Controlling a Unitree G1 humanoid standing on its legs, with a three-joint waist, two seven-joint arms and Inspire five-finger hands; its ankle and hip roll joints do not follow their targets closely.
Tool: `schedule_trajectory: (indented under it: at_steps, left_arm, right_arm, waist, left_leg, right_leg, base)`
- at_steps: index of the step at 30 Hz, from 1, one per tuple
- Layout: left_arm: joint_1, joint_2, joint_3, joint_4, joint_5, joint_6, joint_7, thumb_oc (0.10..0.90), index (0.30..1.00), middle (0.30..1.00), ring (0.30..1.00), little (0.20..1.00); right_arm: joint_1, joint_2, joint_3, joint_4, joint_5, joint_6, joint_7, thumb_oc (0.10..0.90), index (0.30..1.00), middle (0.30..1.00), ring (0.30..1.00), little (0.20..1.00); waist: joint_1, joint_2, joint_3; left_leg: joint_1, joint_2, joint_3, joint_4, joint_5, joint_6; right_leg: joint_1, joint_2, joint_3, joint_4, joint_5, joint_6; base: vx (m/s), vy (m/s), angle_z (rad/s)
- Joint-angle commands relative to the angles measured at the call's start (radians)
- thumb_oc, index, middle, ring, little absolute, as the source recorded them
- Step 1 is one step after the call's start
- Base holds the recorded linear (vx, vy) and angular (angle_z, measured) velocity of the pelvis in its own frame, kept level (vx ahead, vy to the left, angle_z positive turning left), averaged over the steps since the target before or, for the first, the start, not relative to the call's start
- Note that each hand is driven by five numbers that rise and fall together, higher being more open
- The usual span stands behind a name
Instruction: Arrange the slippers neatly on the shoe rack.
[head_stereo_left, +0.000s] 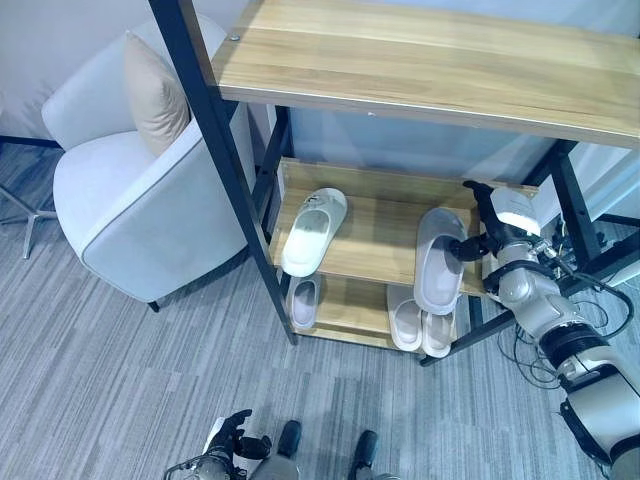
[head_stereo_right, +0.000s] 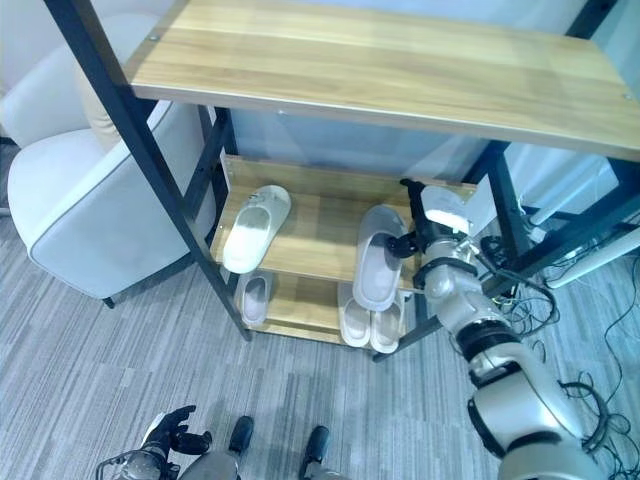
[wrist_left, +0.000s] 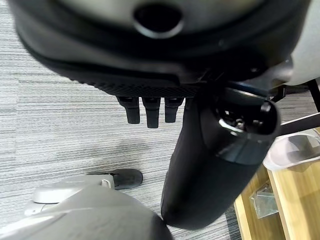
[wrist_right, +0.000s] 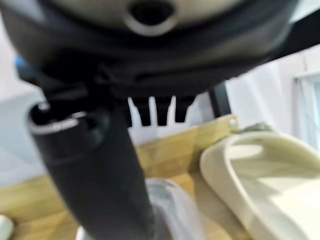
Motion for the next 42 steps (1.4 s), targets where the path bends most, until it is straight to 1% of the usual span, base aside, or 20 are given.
schedule_trajectory:
  at_steps: [1, 2, 3, 10, 14, 20, 22, 23, 24, 25, 26, 27, 32, 33, 36, 38, 39, 40, 41, 42]
  left_arm:
    - [0.006, -0.033, -0.141, 0.045, -0.010, 0.003, 0.007, 0.800, 0.900, 0.900, 0.900, 0.900]
    - [0.004, -0.033, -0.143, 0.046, -0.013, 0.003, 0.007, 0.800, 0.900, 0.900, 0.900, 0.900]
    - [0.003, -0.032, -0.144, 0.046, -0.012, 0.003, 0.007, 0.800, 0.900, 0.900, 0.900, 0.900]
    - [-0.008, -0.035, -0.151, 0.038, -0.022, 0.005, 0.011, 0.800, 0.900, 0.900, 0.900, 0.900]
    - [-0.006, -0.039, -0.146, 0.038, -0.016, 0.008, 0.010, 0.800, 0.900, 0.900, 0.900, 0.900]
    - [0.008, -0.048, -0.120, 0.037, 0.015, 0.020, 0.001, 0.800, 0.900, 0.900, 0.900, 0.900]
    - [0.013, -0.051, -0.107, 0.038, 0.027, 0.025, -0.002, 0.800, 0.900, 0.900, 0.900, 0.900]
    - [0.018, -0.051, -0.092, 0.038, 0.038, 0.028, -0.004, 0.800, 0.900, 0.900, 0.900, 0.900]
    - [0.019, -0.050, -0.093, 0.038, 0.038, 0.028, -0.005, 0.800, 0.900, 0.900, 0.900, 0.900]
    - [0.022, -0.048, -0.085, 0.038, 0.047, 0.029, -0.007, 0.800, 0.900, 0.900, 0.900, 0.900]
    - [0.023, -0.046, -0.066, 0.039, 0.063, 0.031, -0.011, 0.800, 0.900, 0.900, 0.900, 0.900]
    - [0.024, -0.044, -0.069, 0.039, 0.064, 0.031, -0.011, 0.800, 0.900, 0.900, 0.900, 0.900]
    - [0.030, -0.042, -0.039, 0.027, 0.090, 0.032, -0.020, 0.800, 0.900, 0.900, 0.900, 0.900]
    - [0.030, -0.041, -0.039, 0.027, 0.090, 0.032, -0.020, 0.800, 0.900, 0.900, 0.900, 0.900]
    - [0.037, -0.046, -0.026, 0.017, 0.100, 0.028, -0.026, 0.800, 0.900, 0.900, 0.900, 0.900]
    - [0.039, -0.046, -0.026, 0.013, 0.105, 0.025, -0.025, 0.800, 0.900, 0.900, 0.900, 0.900]
    - [0.042, -0.046, -0.024, 0.007, 0.113, 0.022, -0.034, 0.800, 0.900, 0.900, 0.900, 0.900]
    - [0.042, -0.046, -0.024, 0.007, 0.113, 0.022, -0.034, 0.800, 0.900, 0.900, 0.900, 0.900]
    - [0.043, -0.046, -0.026, -0.003, 0.122, 0.016, -0.040, 0.800, 0.900, 0.900, 0.900, 0.900]
    - [0.040, -0.046, -0.027, -0.006, 0.121, 0.014, -0.043, 0.800, 0.900, 0.900, 0.900, 0.900]
  right_arm:
    - [-0.201, -0.044, 0.020, 0.035, -0.029, -0.007, -0.087, 0.800, 0.900, 0.900, 0.900, 0.900]
    - [-0.212, -0.046, 0.031, 0.047, -0.034, -0.005, -0.087, 0.431, 0.347, 0.347, 0.347, 0.347]
    - [-0.217, -0.045, 0.037, 0.052, -0.036, -0.004, -0.085, 0.400, 0.300, 0.300, 0.300, 0.300]
    - [-0.224, -0.030, 0.039, 0.052, -0.012, -0.008, -0.084, 0.400, 0.300, 0.300, 0.300, 0.300]
    - [-0.186, -0.027, 0.017, -0.024, -0.016, -0.012, -0.093, 0.400, 0.300, 0.300, 0.300, 0.300]
    - [-0.043, -0.046, -0.077, -0.274, -0.060, -0.028, -0.109, 0.400, 0.300, 0.300, 0.300, 0.300]
    - [0.028, -0.052, -0.125, -0.384, -0.070, -0.041, -0.109, 0.400, 0.300, 0.300, 0.300, 0.300]
    - [0.094, -0.053, -0.169, -0.496, -0.079, -0.057, -0.106, 0.400, 0.300, 0.300, 0.300, 0.300]
    - [0.099, -0.053, -0.173, -0.501, -0.080, -0.055, -0.105, 0.400, 0.300, 0.300, 0.300, 0.300]
    - [0.136, -0.055, -0.203, -0.560, -0.081, -0.067, -0.100, 0.400, 0.300, 0.300, 0.300, 0.300]
    - [0.202, -0.056, -0.248, -0.669, -0.084, -0.091, -0.089, 0.400, 0.300, 0.300, 0.300, 0.300]
    - [0.212, -0.057, -0.256, -0.677, -0.085, -0.088, -0.086, 0.400, 0.300, 0.300, 0.300, 0.300]
    - [0.411, -0.026, -0.363, -0.950, -0.052, -0.155, -0.028, 0.400, 0.300, 0.300, 0.300, 0.300]
    - [0.413, -0.026, -0.364, -0.951, -0.052, -0.155, -0.028, 0.400, 0.300, 0.300, 0.300, 0.300]
    - [0.525, -0.007, -0.399, -1.060, -0.020, -0.191, 0.029, 0.400, 0.300, 0.300, 0.300, 0.300]
    - [0.556, 0.001, -0.396, -1.087, 0.001, -0.203, 0.051, 0.400, 0.300, 0.300, 0.300, 0.300]
    - [0.598, -0.002, -0.386, -1.119, 0.025, -0.220, 0.093, 0.400, 0.300, 0.300, 0.300, 0.300]
    - [0.599, -0.002, -0.387, -1.120, 0.026, -0.220, 0.094, 0.400, 0.300, 0.300, 0.300, 0.300]
    - [0.629, -0.004, -0.363, -1.144, 0.061, -0.237, 0.145, 0.400, 0.300, 0.300, 0.300, 0.300]
    - [0.631, -0.006, -0.346, -1.140, 0.071, -0.238, 0.160, 0.400, 0.300, 0.300, 0.300, 0.300]
  waist:
    - [0.023, -0.024, -0.003]
    - [0.022, -0.023, -0.002]
    - [0.023, -0.023, -0.002]
    - [0.019, -0.020, -0.003]
    - [0.013, -0.019, -0.010]
    - [-0.003, -0.013, -0.019]
    - [-0.012, -0.010, -0.024]
    - [-0.021, -0.006, -0.026]
    - [-0.019, -0.007, -0.026]
    - [-0.024, -0.005, -0.027]
    - [-0.036, -0.001, -0.029]
    - [-0.032, -0.002, -0.029]
    - [-0.062, 0.010, -0.029]
    - [-0.061, 0.010, -0.030]
    - [-0.080, 0.018, -0.025]
    - [-0.086, 0.020, -0.021]
    - [-0.097, 0.026, -0.013]
    - [-0.096, 0.026, -0.014]
    - [-0.105, 0.032, -0.002]
    - [-0.108, 0.035, 0.006]
  left_leg:
    - [-0.016, -0.048, 0.018, 0.002, -0.059, 0.014]
    - [-0.018, -0.048, 0.016, 0.002, -0.057, 0.014]
    - [-0.018, -0.048, 0.015, 0.002, -0.057, 0.013]
    - [-0.016, -0.051, 0.012, 0.002, -0.061, 0.014]
    - [-0.005, -0.051, 0.010, 0.002, -0.067, 0.015]
    - [0.016, -0.051, 0.019, 0.002, -0.080, 0.019]
    - [0.025, -0.051, 0.024, 0.002, -0.086, 0.021]
    - [0.031, -0.050, 0.031, 0.002, -0.089, 0.021]
    - [0.031, -0.050, 0.031, 0.002, -0.090, 0.021]
    - [0.035, -0.049, 0.035, 0.002, -0.091, 0.021]
    - [0.040, -0.047, 0.042, 0.002, -0.094, 0.022]
    - [0.041, -0.047, 0.043, 0.002, -0.095, 0.022]
    - [0.051, -0.045, 0.062, 0.002, -0.101, 0.025]
    - [0.051, -0.045, 0.062, 0.002, -0.101, 0.025]
    - [0.049, -0.044, 0.073, 0.002, -0.102, 0.025]
    - [0.047, -0.044, 0.077, 0.002, -0.100, 0.024]
    - [0.041, -0.043, 0.084, 0.002, -0.098, 0.024]
    - [0.041, -0.043, 0.084, 0.002, -0.098, 0.024]
    - [0.029, -0.043, 0.090, 0.002, -0.091, 0.022]
    - [0.021, -0.044, 0.093, 0.002, -0.087, 0.021]
  right_leg:
    - [0.049, -0.010, 0.051, 0.006, -0.134, 0.051]
    - [0.048, -0.011, 0.050, 0.006, -0.134, 0.051]
    - [0.047, -0.011, 0.049, 0.006, -0.134, 0.051]
    - [0.050, -0.011, 0.053, 0.006, -0.138, 0.050]
    - [0.061, -0.011, 0.054, 0.006, -0.144, 0.049]
    - [0.077, -0.015, 0.055, 0.006, -0.148, 0.050]
    - [0.082, -0.015, 0.056, 0.006, -0.148, 0.051]
    - [0.083, -0.015, 0.061, 0.006, -0.148, 0.052]
    - [0.084, -0.015, 0.061, 0.006, -0.148, 0.052]
    - [0.085, -0.016, 0.064, 0.006, -0.148, 0.052]
    - [0.088, -0.017, 0.069, 0.006, -0.148, 0.053]
    - [0.088, -0.017, 0.070, 0.006, -0.148, 0.053]
    - [0.088, -0.018, 0.083, 0.006, -0.144, 0.056]
    - [0.088, -0.018, 0.083, 0.006, -0.144, 0.056]
    - [0.083, -0.019, 0.093, 0.006, -0.141, 0.059]
    - [0.078, -0.020, 0.096, 0.006, -0.138, 0.060]
    - [0.069, -0.021, 0.104, 0.006, -0.135, 0.062]
    - [0.068, -0.021, 0.104, 0.006, -0.135, 0.061]
    - [0.053, -0.022, 0.111, 0.006, -0.129, 0.063]
    - [0.043, -0.022, 0.114, 0.006, -0.125, 0.064]
  base:
    - [0.00, 0.004, 0.06]
    - [0.00, 0.005, 0.06]
    - [0.01, 0.005, 0.04]
    - [0.00, 0.001, 0.01]
    - [0.00, 0.000, 0.00]
    - [0.00, 0.000, 0.00]
    - [0.00, 0.000, 0.00]
    - [0.00, 0.000, 0.00]
    - [0.00, 0.000, 0.00]
    - [0.00, 0.000, 0.00]
    - [0.00, 0.000, 0.00]
    - [0.00, 0.000, 0.00]
    - [-0.01, 0.006, -0.11]
    - [-0.01, 0.001, -0.09]
    - [-0.03, 0.000, -0.05]
    - [-0.05, -0.001, -0.11]
    - [-0.04, 0.002, -0.24]
    - [-0.10, 0.002, -0.25]
    - [-0.09, 0.004, -0.16]
    - [-0.12, 0.006, -0.12]
